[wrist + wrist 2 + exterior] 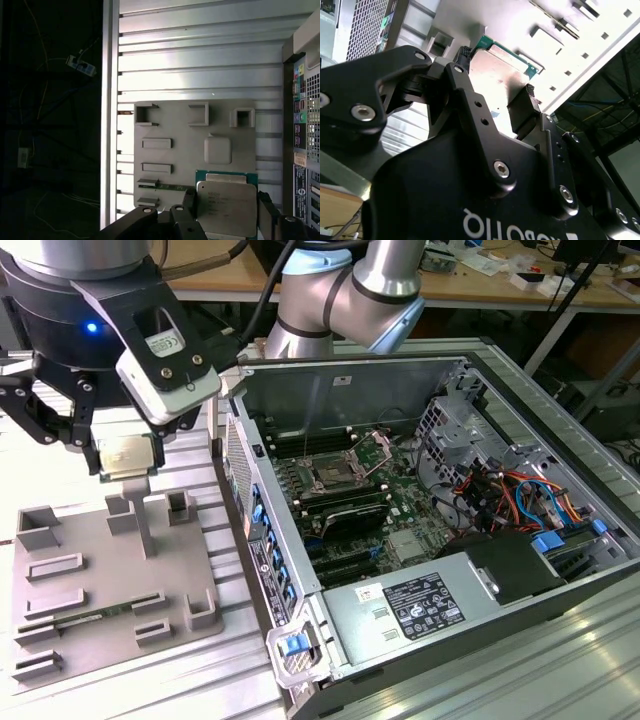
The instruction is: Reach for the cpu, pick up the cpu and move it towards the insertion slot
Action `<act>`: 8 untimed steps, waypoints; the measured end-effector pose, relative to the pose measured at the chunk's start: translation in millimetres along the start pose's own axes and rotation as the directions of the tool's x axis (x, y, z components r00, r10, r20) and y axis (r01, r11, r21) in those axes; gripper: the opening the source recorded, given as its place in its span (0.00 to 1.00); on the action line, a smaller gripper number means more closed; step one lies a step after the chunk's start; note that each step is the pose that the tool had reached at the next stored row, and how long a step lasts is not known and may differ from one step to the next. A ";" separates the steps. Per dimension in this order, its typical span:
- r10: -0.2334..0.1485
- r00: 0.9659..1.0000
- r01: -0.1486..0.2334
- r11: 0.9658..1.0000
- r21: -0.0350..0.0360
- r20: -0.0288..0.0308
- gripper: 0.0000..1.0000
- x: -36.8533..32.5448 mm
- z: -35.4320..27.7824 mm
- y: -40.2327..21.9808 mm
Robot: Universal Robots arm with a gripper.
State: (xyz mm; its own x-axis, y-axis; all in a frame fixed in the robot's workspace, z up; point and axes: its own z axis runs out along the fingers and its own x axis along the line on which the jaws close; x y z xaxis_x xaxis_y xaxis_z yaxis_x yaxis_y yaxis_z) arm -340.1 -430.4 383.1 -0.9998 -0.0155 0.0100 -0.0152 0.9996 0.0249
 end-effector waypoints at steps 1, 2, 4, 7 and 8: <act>0.000 1.000 0.000 1.000 0.000 0.000 0.55 -0.7 0.0 0.0; 0.000 1.000 0.000 1.000 0.000 0.000 0.55 -1.3 0.0 0.0; 0.000 1.000 0.000 1.000 0.000 0.000 0.55 -3.3 -0.1 -0.1; 0.000 1.000 0.000 1.000 0.000 0.000 0.55 -5.5 0.0 -0.1; 0.000 1.000 0.000 1.000 0.000 0.000 0.55 -6.4 -0.1 -0.1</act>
State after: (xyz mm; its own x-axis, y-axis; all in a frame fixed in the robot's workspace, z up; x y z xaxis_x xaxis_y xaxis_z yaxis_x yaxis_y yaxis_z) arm -333.7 -430.4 383.1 -0.9998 -0.0155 0.0099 -0.0153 0.9996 0.0248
